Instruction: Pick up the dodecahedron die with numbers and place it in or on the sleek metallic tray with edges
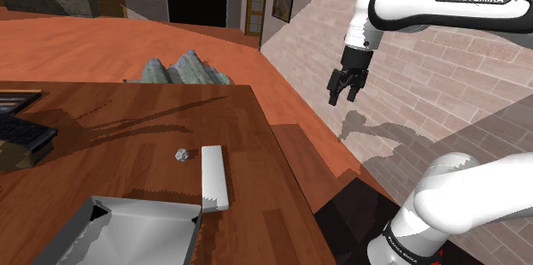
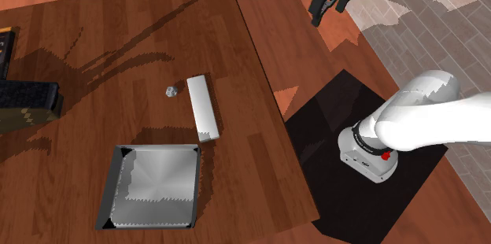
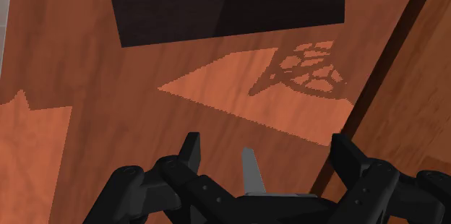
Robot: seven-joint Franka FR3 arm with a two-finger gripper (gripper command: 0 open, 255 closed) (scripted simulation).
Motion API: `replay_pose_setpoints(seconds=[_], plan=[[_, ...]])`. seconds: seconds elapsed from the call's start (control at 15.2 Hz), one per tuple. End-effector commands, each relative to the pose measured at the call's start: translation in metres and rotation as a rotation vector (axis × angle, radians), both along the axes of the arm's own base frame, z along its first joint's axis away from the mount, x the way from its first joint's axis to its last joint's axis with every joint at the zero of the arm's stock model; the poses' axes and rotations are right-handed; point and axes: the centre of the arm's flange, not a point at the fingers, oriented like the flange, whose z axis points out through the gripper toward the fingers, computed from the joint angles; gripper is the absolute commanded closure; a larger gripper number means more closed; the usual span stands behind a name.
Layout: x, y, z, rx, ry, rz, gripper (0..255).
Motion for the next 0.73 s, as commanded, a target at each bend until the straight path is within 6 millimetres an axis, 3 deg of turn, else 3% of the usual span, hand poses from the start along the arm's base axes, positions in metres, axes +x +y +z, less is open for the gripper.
replay_pose_setpoints(seconds=[0.0,0.66], plan=[[0.0,0.0,0.0,0.0,0.0,0.0,0],[0.056,0.117,-0.03,-0.016,-0.012,0.037,0]])
